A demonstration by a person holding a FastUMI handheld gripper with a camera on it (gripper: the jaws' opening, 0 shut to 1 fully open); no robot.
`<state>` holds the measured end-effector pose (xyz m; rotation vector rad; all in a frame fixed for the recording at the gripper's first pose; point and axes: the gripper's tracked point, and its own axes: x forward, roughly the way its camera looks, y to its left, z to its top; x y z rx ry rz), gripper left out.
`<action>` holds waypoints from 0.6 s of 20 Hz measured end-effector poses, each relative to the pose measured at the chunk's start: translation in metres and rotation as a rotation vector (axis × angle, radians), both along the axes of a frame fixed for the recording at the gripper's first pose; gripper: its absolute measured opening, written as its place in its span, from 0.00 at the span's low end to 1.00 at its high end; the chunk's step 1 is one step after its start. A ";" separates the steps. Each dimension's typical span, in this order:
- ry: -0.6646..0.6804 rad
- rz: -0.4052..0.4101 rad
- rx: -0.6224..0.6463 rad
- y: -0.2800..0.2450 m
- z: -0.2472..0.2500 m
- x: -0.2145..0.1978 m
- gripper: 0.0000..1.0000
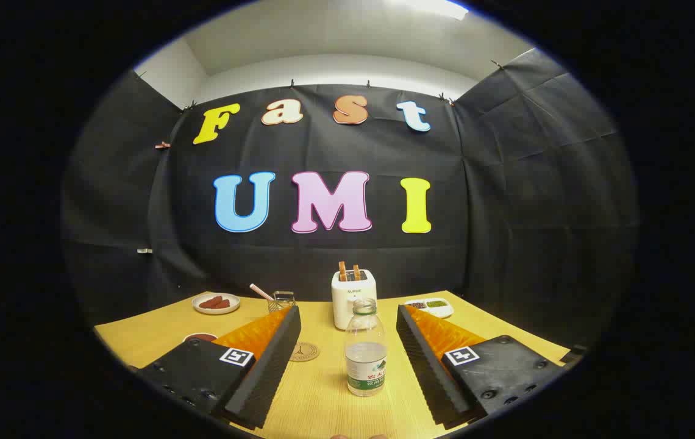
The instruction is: Take the bottle from table, then pour the juice into the cup, finally place the bottle on the coaster
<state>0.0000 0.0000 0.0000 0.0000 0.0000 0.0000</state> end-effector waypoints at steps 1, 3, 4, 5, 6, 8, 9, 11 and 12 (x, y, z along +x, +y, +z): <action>0.007 0.001 -0.001 -0.001 -0.003 0.001 0.98; 0.022 0.010 0.012 0.000 -0.009 0.002 0.98; 0.028 0.015 0.023 0.001 -0.011 0.002 0.98; 0.033 0.019 0.030 0.001 -0.012 0.003 0.98; 0.038 0.024 0.036 0.002 -0.013 0.004 0.98; 0.043 0.031 0.033 0.002 -0.014 0.007 0.98; 0.045 0.035 0.028 0.002 -0.015 0.008 0.98; 0.051 0.042 0.023 0.002 -0.019 0.010 0.98; 0.052 0.041 0.025 0.001 -0.020 0.010 0.98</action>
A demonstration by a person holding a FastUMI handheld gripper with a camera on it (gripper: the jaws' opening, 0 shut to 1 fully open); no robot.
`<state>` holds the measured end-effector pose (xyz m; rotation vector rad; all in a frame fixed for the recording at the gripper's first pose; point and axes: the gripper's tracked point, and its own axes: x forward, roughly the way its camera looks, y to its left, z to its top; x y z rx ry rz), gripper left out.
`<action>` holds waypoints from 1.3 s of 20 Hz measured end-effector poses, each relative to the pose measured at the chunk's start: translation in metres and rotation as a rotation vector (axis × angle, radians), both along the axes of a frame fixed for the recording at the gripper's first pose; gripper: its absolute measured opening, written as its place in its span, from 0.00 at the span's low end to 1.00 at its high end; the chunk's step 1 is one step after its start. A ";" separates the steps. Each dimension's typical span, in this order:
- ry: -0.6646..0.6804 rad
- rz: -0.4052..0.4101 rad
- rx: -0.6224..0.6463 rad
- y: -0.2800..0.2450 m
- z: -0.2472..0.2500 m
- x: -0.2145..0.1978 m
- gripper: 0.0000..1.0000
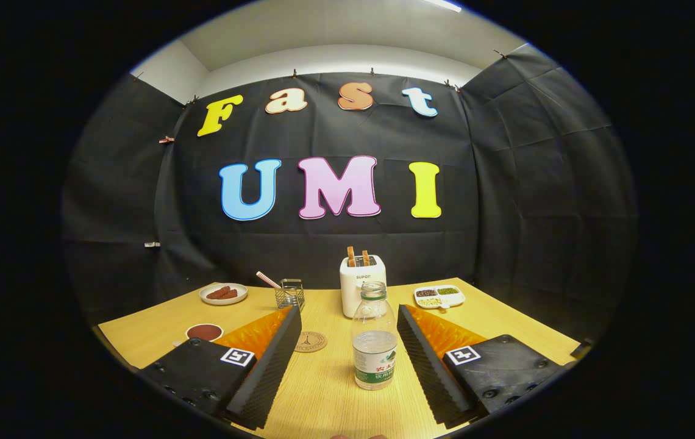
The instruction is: Take the bottle from table, then pour the juice into the cup, finally place the bottle on the coaster
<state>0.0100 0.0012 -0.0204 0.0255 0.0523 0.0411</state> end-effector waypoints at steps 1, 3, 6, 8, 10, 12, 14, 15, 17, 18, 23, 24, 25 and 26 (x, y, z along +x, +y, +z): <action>0.002 -0.002 0.005 -0.001 -0.001 0.001 0.98; 0.008 -0.002 0.013 -0.001 -0.005 0.005 0.98; 0.019 -0.003 0.011 -0.002 -0.008 0.009 0.98; 0.017 -0.007 -0.004 -0.005 -0.008 0.011 0.98; 0.010 -0.012 -0.011 -0.006 -0.006 0.013 0.98; 0.007 -0.015 -0.011 -0.008 -0.004 0.017 0.98; 0.007 -0.023 -0.015 -0.012 -0.004 0.022 0.98; 0.010 -0.026 -0.013 -0.014 -0.005 0.025 0.98; 0.020 -0.028 -0.007 -0.016 -0.009 0.032 0.98; 0.026 -0.031 -0.006 -0.019 -0.011 0.036 0.98; 0.055 -0.041 -0.024 -0.025 -0.023 0.055 0.98; 0.059 -0.044 -0.027 -0.026 -0.026 0.058 0.98; 0.063 -0.047 -0.028 -0.028 -0.029 0.062 0.98; 0.070 -0.051 -0.028 -0.030 -0.033 0.066 0.98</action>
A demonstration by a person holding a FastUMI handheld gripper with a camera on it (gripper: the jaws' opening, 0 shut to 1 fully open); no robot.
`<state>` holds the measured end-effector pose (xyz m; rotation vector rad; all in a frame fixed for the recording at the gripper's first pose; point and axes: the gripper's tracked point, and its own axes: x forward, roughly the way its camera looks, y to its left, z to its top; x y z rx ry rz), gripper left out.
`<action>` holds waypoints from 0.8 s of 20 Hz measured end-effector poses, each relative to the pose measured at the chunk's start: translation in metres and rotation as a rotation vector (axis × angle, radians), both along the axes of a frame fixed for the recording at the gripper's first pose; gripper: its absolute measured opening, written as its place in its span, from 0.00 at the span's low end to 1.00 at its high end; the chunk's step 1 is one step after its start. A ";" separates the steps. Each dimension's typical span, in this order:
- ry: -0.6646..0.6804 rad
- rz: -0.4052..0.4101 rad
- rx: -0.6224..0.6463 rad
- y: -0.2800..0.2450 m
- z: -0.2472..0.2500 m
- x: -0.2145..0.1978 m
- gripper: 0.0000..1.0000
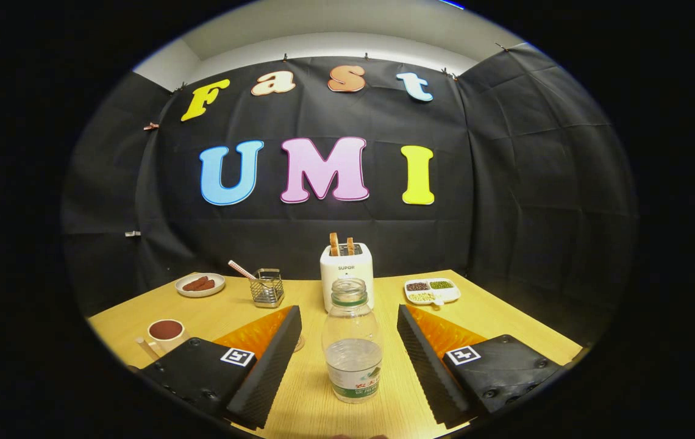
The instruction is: Take the bottle from table, then pour the juice into the cup, finally place the bottle on the coaster
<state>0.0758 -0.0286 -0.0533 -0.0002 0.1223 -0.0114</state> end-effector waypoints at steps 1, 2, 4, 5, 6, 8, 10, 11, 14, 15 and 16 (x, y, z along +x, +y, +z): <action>0.008 -0.004 0.000 -0.002 -0.004 0.005 0.98; 0.015 -0.007 -0.001 -0.005 -0.008 0.008 0.98; 0.028 -0.005 -0.005 -0.006 -0.016 0.015 0.98; 0.034 0.001 -0.008 -0.005 -0.020 0.018 0.98; 0.040 0.006 -0.010 -0.005 -0.023 0.020 0.98; 0.051 0.010 -0.015 -0.005 -0.030 0.022 0.98; 0.063 0.014 -0.007 -0.004 -0.038 0.025 0.98; 0.070 0.014 -0.001 -0.005 -0.042 0.026 0.98; 0.085 0.009 0.014 -0.008 -0.051 0.029 0.98; 0.092 0.011 0.025 -0.008 -0.055 0.030 0.98; 0.098 0.013 0.033 -0.008 -0.058 0.031 0.98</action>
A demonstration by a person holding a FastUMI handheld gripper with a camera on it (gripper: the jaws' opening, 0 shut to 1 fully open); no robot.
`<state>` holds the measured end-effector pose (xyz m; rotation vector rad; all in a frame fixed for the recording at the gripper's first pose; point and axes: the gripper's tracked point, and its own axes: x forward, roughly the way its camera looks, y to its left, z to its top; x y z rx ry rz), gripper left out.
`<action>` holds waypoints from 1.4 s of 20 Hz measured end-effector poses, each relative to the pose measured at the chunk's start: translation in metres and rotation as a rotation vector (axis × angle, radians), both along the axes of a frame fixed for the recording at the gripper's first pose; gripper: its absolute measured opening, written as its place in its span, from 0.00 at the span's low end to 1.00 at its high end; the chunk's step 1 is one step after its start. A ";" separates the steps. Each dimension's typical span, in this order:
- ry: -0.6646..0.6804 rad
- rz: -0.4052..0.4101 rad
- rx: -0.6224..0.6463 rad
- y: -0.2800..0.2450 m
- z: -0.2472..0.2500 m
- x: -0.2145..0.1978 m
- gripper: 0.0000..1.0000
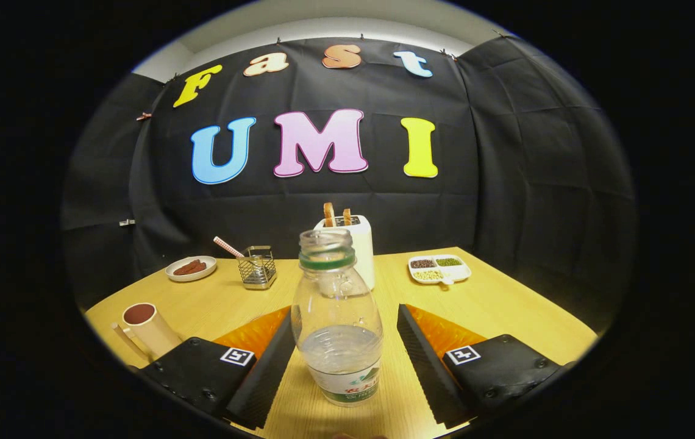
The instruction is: Take the bottle from table, then pour the juice into the cup, finally place the bottle on the coaster
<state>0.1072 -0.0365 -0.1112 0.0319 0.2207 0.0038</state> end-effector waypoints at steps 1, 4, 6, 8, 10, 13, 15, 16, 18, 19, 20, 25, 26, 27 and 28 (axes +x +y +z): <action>0.006 0.001 0.002 0.001 -0.003 0.000 0.98; 0.015 0.010 -0.010 0.003 -0.010 0.001 0.98; 0.020 0.015 -0.021 0.005 -0.016 0.002 0.98; 0.025 0.013 -0.023 0.005 -0.020 0.003 0.98; 0.030 0.020 -0.012 0.008 -0.024 0.003 0.98; 0.030 0.018 -0.013 0.007 -0.026 0.004 0.97; 0.015 0.014 -0.020 0.005 -0.024 0.006 0.90; 0.012 0.017 -0.025 0.006 -0.023 0.006 0.86; 0.009 0.024 -0.046 0.005 -0.024 0.006 0.81; 0.008 0.027 -0.056 0.005 -0.024 0.006 0.81; 0.006 0.031 -0.060 0.006 -0.024 0.006 0.80; 0.007 0.095 -0.133 0.019 -0.022 0.004 0.74; 0.008 0.105 -0.155 0.021 -0.022 0.004 0.72; 0.004 0.109 -0.169 0.022 -0.021 0.006 0.72; -0.002 0.116 -0.180 0.024 -0.019 0.006 0.72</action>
